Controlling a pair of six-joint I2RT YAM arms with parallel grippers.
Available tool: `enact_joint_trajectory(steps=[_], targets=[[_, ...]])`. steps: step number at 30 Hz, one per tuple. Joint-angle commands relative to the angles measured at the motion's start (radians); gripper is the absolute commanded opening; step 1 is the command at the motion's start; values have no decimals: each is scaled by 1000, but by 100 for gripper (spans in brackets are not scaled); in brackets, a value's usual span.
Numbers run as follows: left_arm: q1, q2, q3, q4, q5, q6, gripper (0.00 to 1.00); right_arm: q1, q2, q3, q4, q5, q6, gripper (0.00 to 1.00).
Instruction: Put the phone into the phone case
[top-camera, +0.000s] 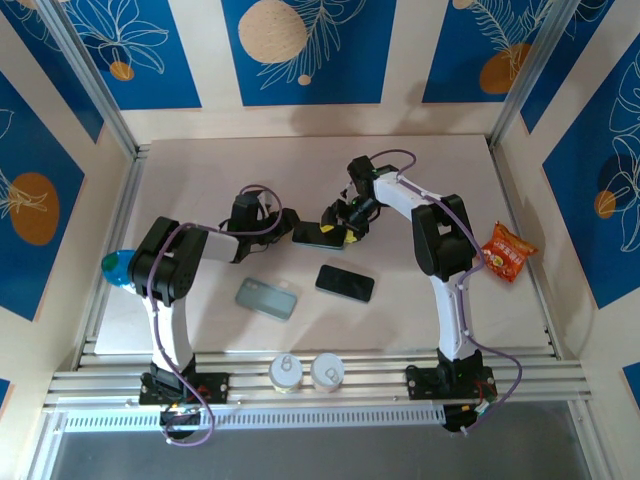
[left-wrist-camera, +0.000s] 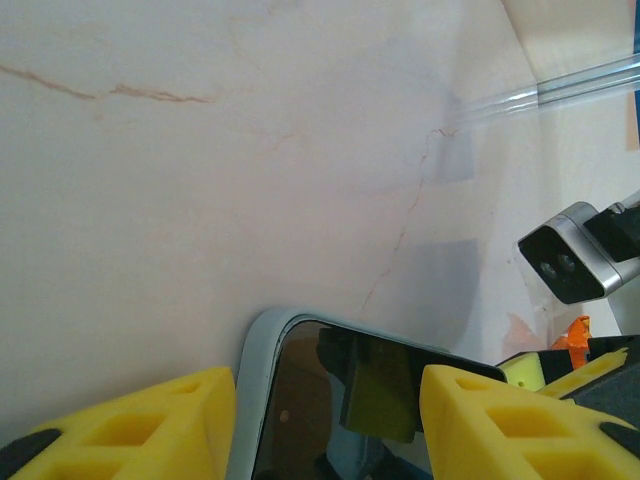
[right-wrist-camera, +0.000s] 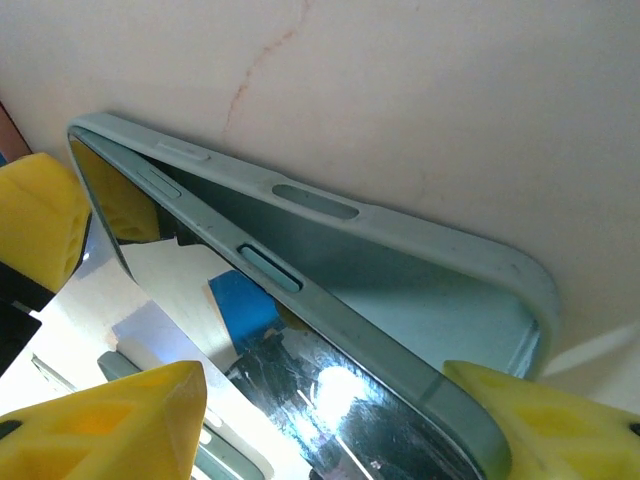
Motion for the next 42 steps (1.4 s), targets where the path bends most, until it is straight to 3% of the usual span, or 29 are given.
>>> enact_joint_trajectory(steps=[1, 25, 37, 40, 41, 42], targets=[[7, -5, -12, -14, 10, 18, 52, -5, -21, 16, -63, 22, -12, 64], [6, -73, 15, -126, -18, 94, 52, -17, -66, 22, -130, 54, -34, 71], [-15, -103, 61, -205, -23, 130, 52, -38, -181, -58, -77, 41, -32, 72], [-26, -102, 86, -225, -22, 133, 52, -37, -221, -123, -19, 13, -30, 64], [-31, -102, 96, -234, -24, 133, 52, -37, -236, -152, 12, -2, -29, 55], [-37, -101, 106, -242, -25, 135, 52, -36, -251, -185, 40, -11, -24, 39]])
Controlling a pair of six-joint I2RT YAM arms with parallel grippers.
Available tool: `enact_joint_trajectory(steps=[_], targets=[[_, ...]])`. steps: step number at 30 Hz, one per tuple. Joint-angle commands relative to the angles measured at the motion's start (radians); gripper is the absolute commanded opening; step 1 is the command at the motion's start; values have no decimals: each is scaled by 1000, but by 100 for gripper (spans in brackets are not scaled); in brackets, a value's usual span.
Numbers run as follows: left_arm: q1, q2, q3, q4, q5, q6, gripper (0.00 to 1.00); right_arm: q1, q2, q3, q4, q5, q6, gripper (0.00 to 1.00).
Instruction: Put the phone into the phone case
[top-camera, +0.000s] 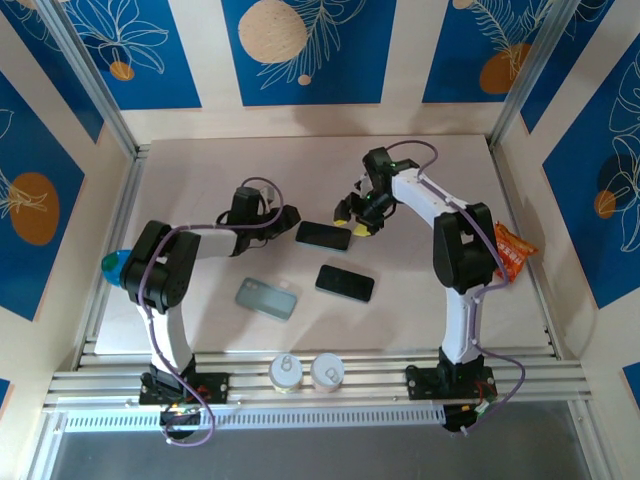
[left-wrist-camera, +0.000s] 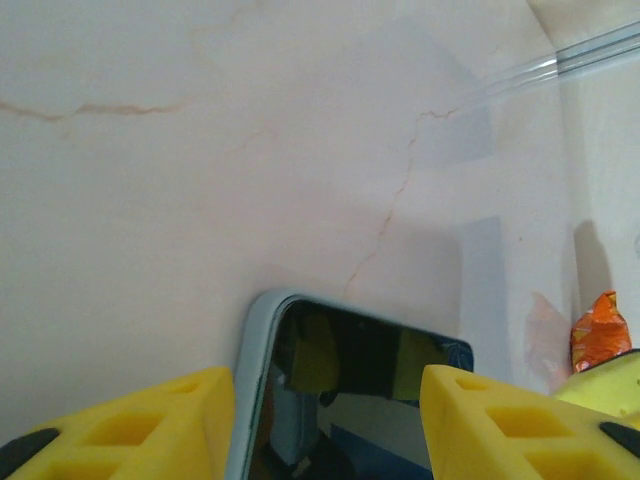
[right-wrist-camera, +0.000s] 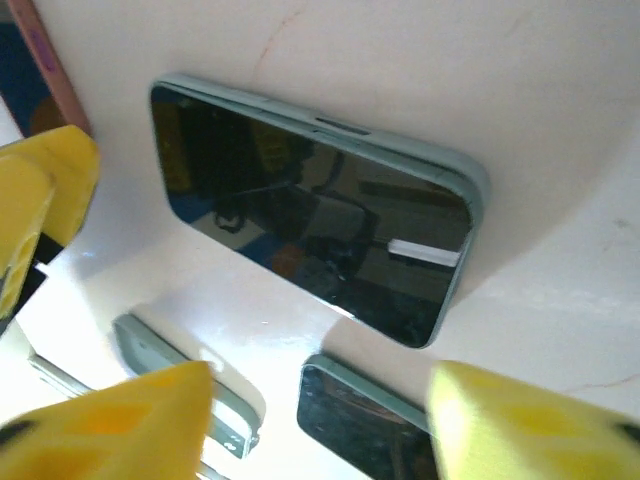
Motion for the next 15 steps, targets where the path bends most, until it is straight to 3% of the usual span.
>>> enact_joint_trajectory(steps=[1, 3, 8, 15], targets=[[-26, -25, 49, -46, -12, 30, 52, 4, -56, -93, 85, -53, 15, 24], [-40, -19, 66, -60, -19, 33, 52, 8, -78, -159, 141, -58, 24, 0], [-68, 10, 113, -89, -29, 43, 52, 24, -95, -265, 228, -45, 39, 0], [-82, 57, 178, -133, -43, 57, 52, 39, -56, -289, 276, -34, 39, 0]])
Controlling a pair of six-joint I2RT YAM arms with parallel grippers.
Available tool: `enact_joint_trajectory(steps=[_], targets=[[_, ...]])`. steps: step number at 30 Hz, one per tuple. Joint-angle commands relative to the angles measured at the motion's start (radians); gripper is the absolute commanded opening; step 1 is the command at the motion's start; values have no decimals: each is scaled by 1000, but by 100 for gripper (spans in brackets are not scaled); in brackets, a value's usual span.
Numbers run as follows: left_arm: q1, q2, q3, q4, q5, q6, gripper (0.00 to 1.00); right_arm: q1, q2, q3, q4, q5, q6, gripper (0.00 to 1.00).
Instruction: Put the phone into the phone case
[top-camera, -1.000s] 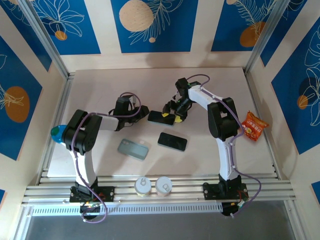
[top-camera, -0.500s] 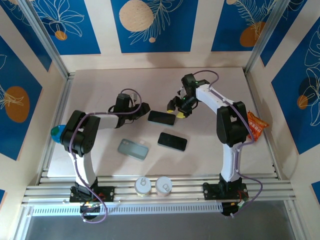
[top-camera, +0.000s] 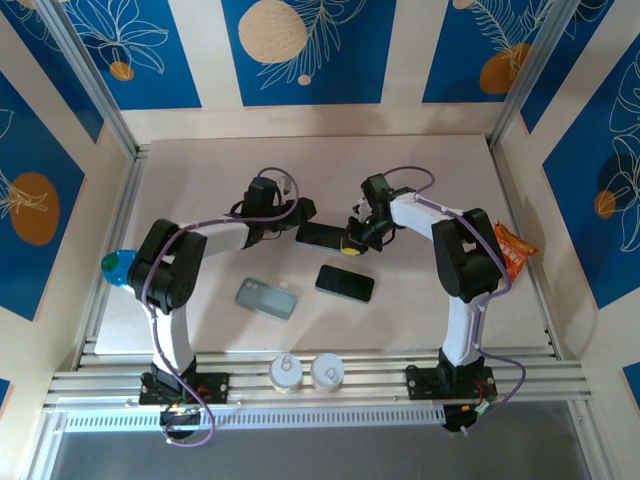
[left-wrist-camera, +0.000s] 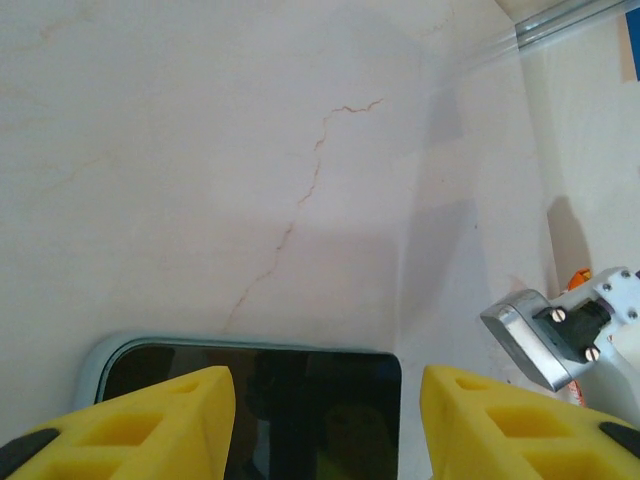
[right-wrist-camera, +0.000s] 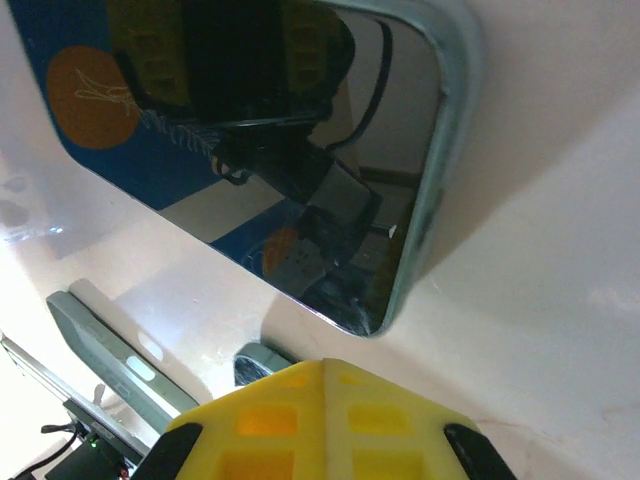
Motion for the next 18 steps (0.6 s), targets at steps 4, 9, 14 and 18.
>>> enact_joint_trajectory(steps=[4, 9, 14, 18], targets=[[-8, 52, 70, -66, -21, 40, 52, 8, 40, 13, 38, -1, 1, 0], [-11, 84, 88, -73, -22, 43, 52, 14, 69, 27, 1, 49, -15, 0], [-14, 110, 83, -65, -22, 43, 52, 56, 100, 48, -57, 152, -47, 0], [-18, 123, 67, -65, -29, 48, 52, 104, 138, 72, -109, 233, -70, 0]])
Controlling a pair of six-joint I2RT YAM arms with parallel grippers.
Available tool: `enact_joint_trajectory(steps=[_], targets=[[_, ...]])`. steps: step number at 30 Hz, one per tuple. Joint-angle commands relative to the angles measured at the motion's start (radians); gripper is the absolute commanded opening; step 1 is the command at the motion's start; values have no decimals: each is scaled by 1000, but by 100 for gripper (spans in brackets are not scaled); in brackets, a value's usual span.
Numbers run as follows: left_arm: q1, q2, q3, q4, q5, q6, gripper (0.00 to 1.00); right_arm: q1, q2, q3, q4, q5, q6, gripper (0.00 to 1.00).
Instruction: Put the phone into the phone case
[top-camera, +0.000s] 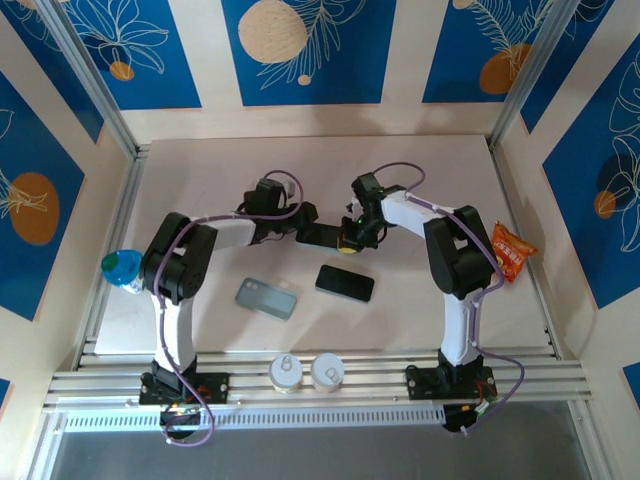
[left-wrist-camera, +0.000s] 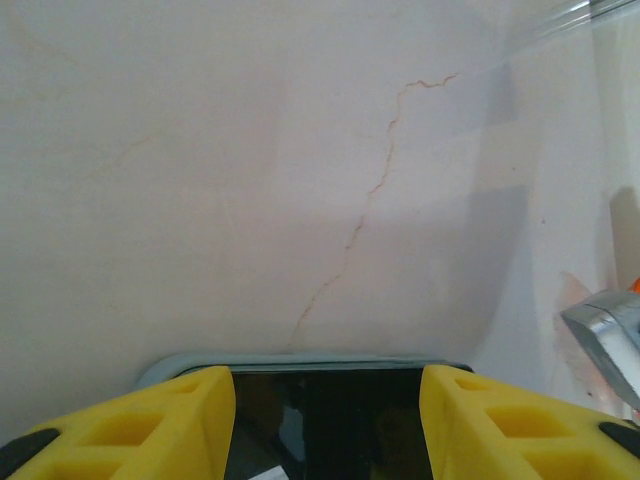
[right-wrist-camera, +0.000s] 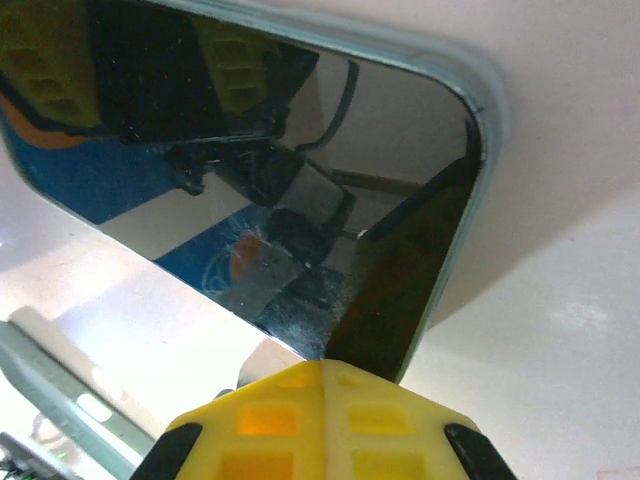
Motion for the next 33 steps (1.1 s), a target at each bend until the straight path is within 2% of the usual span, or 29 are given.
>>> enact_joint_trajectory(steps=[1, 10, 18, 33], targets=[[-15, 22, -4, -9, -14, 22, 52, 60, 87, -3, -70, 123, -36, 0], [-15, 22, -64, 9, -29, 18, 51, 115, 123, -36, -68, 139, -35, 0], [-16, 15, -94, 33, -37, 2, 51, 139, 153, -97, -22, 101, -19, 0], [-19, 15, -130, 52, -63, -19, 51, 128, 183, -197, 48, 62, -18, 0]])
